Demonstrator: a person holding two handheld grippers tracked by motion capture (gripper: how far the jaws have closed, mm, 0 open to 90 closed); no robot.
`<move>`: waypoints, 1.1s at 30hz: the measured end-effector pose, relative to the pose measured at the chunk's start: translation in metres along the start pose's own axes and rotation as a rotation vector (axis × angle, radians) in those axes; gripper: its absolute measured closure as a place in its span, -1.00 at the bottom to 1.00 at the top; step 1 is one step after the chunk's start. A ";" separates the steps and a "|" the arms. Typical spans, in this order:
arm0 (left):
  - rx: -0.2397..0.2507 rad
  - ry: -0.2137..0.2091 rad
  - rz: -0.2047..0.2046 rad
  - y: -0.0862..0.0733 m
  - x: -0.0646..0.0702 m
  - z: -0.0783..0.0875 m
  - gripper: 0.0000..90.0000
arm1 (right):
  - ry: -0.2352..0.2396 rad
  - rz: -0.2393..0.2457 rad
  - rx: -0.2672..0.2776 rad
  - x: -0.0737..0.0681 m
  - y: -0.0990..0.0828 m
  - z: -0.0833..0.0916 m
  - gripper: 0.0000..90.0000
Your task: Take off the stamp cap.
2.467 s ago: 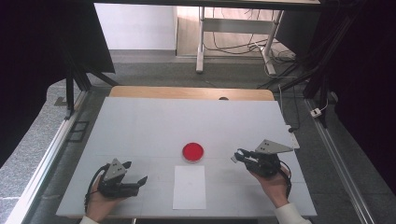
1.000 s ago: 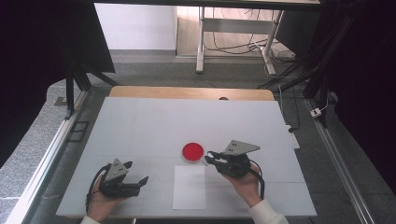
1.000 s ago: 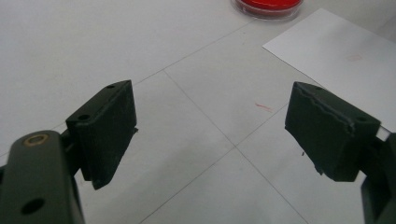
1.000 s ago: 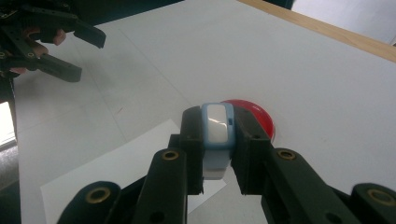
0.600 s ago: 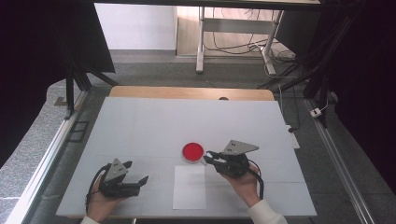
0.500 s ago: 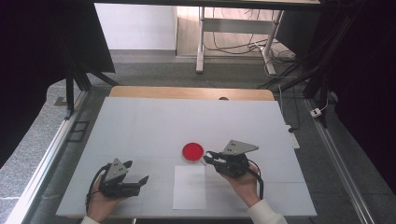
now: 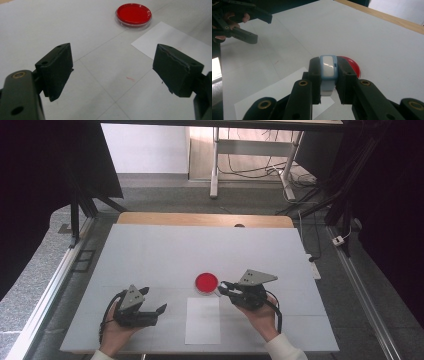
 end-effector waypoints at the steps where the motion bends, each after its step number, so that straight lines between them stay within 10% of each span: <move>1: 0.000 -0.004 -0.001 0.001 0.001 -0.001 -0.63 | 0.000 0.000 0.000 0.000 0.000 0.000 0.66; 33: -0.002 -0.044 -0.078 0.027 0.030 -0.031 -0.61 | -0.001 -0.002 0.019 -0.001 0.002 0.001 0.66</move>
Point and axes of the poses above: each handheld gripper's, and its own axes: z roughly backward along the jaws, y roughly out of its top, x roughly to its right, the point moved 6 cm from there along -z, roughly forward along the jaws, and after that the axes turned 1 degree about x, right-handed, at the moved point
